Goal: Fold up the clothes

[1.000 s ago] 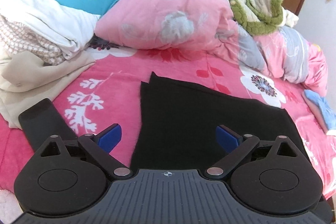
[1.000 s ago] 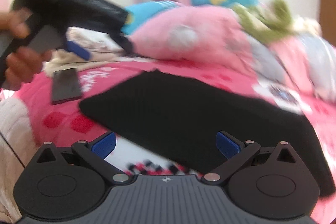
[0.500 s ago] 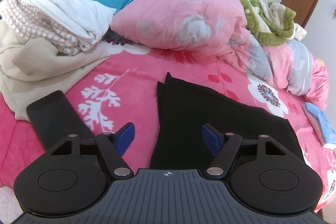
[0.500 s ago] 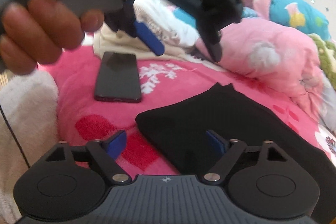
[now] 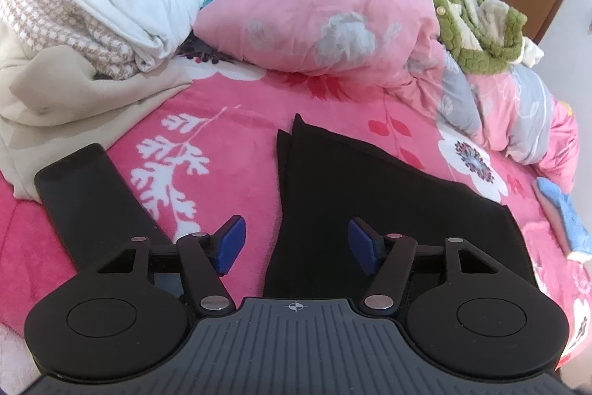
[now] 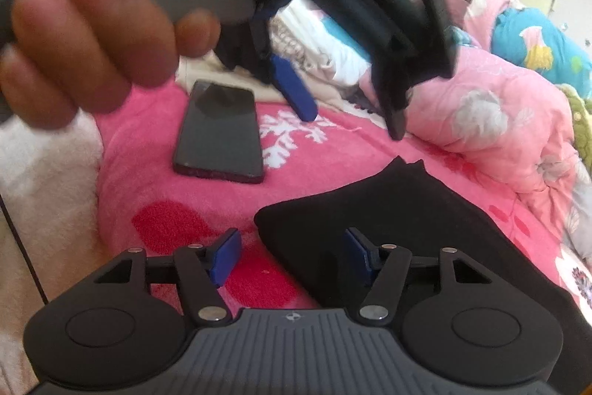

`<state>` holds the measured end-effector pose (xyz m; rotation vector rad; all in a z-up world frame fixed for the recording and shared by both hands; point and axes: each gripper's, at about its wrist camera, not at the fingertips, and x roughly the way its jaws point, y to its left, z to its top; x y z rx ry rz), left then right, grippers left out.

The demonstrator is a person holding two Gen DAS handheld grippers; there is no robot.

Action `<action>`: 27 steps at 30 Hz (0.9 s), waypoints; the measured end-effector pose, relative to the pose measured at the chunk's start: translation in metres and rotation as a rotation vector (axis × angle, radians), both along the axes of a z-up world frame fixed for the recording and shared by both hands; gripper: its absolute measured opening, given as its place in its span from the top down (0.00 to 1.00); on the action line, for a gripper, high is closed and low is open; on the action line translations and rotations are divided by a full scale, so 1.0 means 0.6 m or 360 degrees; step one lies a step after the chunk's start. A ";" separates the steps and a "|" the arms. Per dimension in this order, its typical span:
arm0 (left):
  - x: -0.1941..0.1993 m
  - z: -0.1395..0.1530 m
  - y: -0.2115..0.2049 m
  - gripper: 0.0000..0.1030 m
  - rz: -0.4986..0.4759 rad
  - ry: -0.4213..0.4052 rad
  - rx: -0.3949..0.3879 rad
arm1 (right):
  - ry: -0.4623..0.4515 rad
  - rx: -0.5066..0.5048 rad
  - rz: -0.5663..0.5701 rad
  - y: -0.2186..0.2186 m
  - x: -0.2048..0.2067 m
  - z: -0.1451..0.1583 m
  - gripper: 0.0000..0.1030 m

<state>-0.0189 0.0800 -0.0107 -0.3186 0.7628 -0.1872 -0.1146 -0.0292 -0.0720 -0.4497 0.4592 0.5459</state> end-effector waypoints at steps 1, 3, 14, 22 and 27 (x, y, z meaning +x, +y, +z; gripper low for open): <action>0.001 -0.001 -0.006 0.35 -0.0007 -0.0009 0.0019 | -0.0004 0.0043 -0.0032 -0.013 0.000 0.007 0.38; 0.004 -0.002 -0.020 0.31 -0.0032 -0.0032 0.0060 | 0.0001 0.0132 -0.0152 -0.053 0.010 0.020 0.37; 0.063 -0.037 -0.180 0.20 -0.0298 -0.0179 0.0395 | 0.0109 0.0476 -0.0956 -0.317 0.146 0.068 0.34; 0.140 -0.094 -0.246 0.04 -0.0252 -0.0246 0.0538 | 0.0129 0.0364 -0.0990 -0.378 0.276 0.026 0.00; 0.165 -0.137 -0.254 0.00 -0.0219 -0.0203 0.0530 | 0.0351 0.0309 -0.1043 -0.399 0.348 -0.032 0.00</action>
